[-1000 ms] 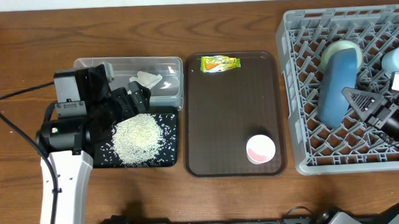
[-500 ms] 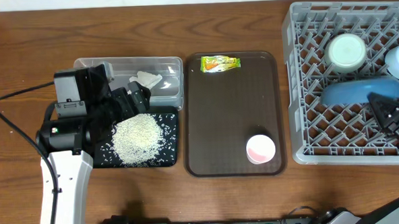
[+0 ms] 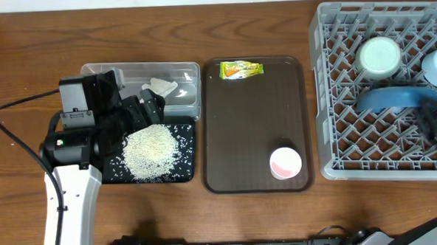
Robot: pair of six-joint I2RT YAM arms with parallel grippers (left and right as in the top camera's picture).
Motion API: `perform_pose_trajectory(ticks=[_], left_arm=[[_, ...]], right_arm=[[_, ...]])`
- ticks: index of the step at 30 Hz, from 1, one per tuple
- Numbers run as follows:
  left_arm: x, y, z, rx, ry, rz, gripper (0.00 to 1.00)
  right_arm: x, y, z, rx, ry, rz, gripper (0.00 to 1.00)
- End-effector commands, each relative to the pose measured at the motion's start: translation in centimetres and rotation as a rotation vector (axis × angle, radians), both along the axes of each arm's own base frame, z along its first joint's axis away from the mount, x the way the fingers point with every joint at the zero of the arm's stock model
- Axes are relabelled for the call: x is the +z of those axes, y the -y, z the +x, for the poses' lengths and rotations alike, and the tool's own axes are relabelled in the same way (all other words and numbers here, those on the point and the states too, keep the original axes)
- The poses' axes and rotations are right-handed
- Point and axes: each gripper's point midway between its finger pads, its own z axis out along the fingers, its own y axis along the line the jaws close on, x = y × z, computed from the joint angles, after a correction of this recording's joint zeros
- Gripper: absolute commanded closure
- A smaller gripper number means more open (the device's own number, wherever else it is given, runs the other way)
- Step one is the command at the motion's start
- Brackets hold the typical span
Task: Sort waste into correct bins and load items into the dishwasher rack
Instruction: 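Release the blue plate and raise the right gripper out of the rack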
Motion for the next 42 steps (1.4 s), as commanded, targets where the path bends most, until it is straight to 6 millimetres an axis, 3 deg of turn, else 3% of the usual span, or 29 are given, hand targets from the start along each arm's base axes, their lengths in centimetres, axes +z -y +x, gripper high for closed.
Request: perform_pose_trajectory(ticks=[1,6,10,20,27,33,37,42], left_arm=[[0.3,0.1,0.2,-0.007,0.007,-0.006,0.02],[0.3,0.1,0.2,-0.007,0.007,-0.006,0.02],[0.3,0.1,0.2,-0.007,0.007,-0.006,0.02],[0.3,0.1,0.2,-0.007,0.007,-0.006,0.02],[0.3,0.1,0.2,-0.007,0.007,-0.006,0.02],[0.3,0.1,0.2,-0.007,0.007,-0.006,0.02],[0.3,0.1,0.2,-0.007,0.007,-0.006,0.02],[0.3,0.1,0.2,-0.007,0.006,-0.006,0.02]], right_arm=[[4.0,-0.9,-0.7,0.022,0.044,-0.020,0.23],[10.0,-2.1,-1.5,0.014,0.160,-0.188,0.19],[12.8,-3.3,-2.3,0.011,0.213,-0.256,0.18],[11.8,-2.6,-1.8,0.020,0.177,-0.205,0.20],[11.6,-2.5,-1.7,0.024,0.183,-0.216,0.37],[11.6,-3.1,-1.5,0.047,0.194,-0.226,0.40],[11.9,-3.6,0.1,0.019,0.209,-0.202,0.39],[11.8,-1.1,3.5,-0.162,0.202,-0.116,0.37]])
